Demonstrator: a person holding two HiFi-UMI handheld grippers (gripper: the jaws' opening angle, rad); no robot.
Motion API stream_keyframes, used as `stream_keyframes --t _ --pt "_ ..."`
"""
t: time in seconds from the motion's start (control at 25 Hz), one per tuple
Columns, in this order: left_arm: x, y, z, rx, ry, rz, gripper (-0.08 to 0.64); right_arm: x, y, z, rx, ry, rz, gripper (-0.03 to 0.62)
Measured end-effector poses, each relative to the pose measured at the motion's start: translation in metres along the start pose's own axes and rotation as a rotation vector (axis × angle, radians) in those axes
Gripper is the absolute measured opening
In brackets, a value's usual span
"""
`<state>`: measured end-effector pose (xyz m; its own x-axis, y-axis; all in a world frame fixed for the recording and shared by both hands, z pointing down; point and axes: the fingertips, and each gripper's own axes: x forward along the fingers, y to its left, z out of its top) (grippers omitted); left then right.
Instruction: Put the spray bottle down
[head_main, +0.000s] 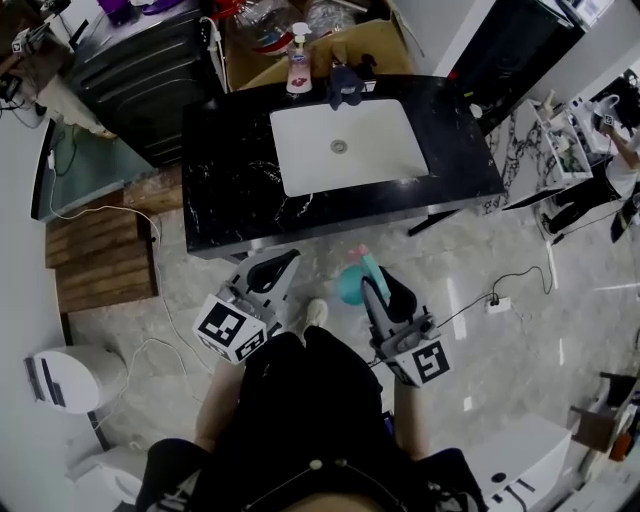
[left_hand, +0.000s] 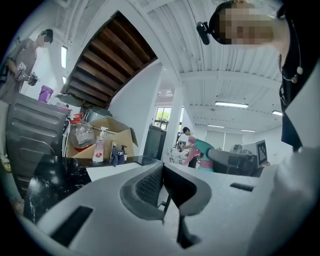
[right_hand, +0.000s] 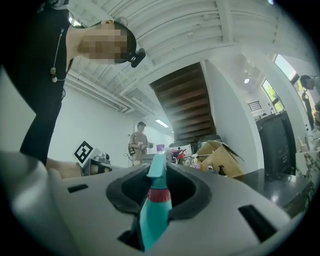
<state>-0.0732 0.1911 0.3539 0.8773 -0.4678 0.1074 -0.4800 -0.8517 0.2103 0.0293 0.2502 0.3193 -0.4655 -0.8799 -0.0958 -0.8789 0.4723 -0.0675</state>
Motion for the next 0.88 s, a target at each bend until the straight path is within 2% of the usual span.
stream_keyframes --t 0.16,0.44,0.64,0.88 --pt "0.023 0.011 -0.004 -0.025 0.009 0.018 0.006 0.01 -0.026 -0.005 0.01 0.002 0.037 0.098" --pt "0.054 0.032 0.0 -0.031 0.027 0.021 0.006 0.029 -0.062 -0.01 0.022 0.005 0.049 0.098" --pt "0.08 0.06 0.0 -0.049 0.038 0.026 0.006 0.056 -0.089 -0.017 0.019 0.01 0.065 0.098" --pt "0.12 0.1 0.01 -0.05 0.039 -0.006 0.006 0.105 -0.113 -0.023 0.025 0.024 0.135 0.098"
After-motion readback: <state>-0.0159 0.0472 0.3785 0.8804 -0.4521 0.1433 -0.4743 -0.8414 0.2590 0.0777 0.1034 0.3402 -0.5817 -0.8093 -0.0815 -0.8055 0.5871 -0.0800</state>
